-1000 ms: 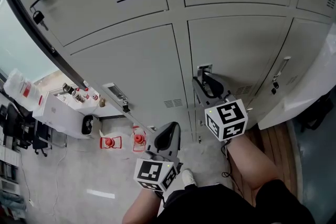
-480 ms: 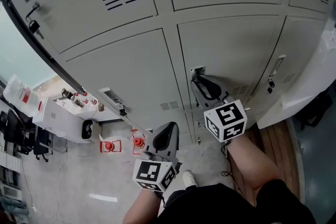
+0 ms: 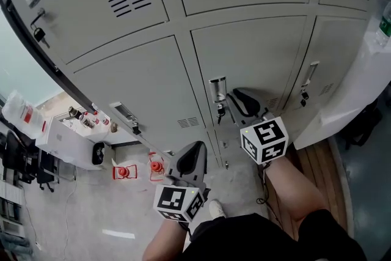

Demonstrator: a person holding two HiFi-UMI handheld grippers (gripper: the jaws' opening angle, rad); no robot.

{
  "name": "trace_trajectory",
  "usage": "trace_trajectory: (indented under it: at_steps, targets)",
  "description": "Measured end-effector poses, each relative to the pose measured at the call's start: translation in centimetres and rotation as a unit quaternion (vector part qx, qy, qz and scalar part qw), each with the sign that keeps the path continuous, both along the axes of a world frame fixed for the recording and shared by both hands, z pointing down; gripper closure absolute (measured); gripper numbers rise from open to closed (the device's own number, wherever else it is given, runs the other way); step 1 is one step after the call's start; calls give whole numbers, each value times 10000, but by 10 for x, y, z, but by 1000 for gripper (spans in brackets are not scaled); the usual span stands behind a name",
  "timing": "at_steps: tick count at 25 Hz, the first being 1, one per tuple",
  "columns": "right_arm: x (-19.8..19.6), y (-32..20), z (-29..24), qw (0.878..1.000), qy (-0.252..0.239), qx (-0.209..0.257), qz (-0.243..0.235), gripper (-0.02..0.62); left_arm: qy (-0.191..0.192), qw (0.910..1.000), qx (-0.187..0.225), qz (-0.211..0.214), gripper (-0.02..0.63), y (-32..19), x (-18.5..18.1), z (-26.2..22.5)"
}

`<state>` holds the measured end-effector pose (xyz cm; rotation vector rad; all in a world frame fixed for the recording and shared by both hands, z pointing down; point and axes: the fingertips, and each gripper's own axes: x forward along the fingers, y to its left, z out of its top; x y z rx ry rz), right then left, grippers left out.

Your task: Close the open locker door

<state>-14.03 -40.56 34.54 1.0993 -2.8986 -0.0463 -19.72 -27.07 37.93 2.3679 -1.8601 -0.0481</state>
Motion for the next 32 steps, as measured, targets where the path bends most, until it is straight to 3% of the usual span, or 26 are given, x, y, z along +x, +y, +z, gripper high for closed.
trace_trajectory:
  at_steps: [5, 10, 32]
  targets:
    - [20, 6, 0, 10000, 31, 7, 49, 468, 9, 10000, 38, 22, 583, 2, 15, -3]
    - [43, 17, 1, 9999, 56, -12, 93, 541, -9, 10000, 70, 15, 584, 7, 33, -7]
    - [129, 121, 16, 9975, 259, -154, -643, 541, 48, 9995, 67, -297, 583, 75, 116, 0]
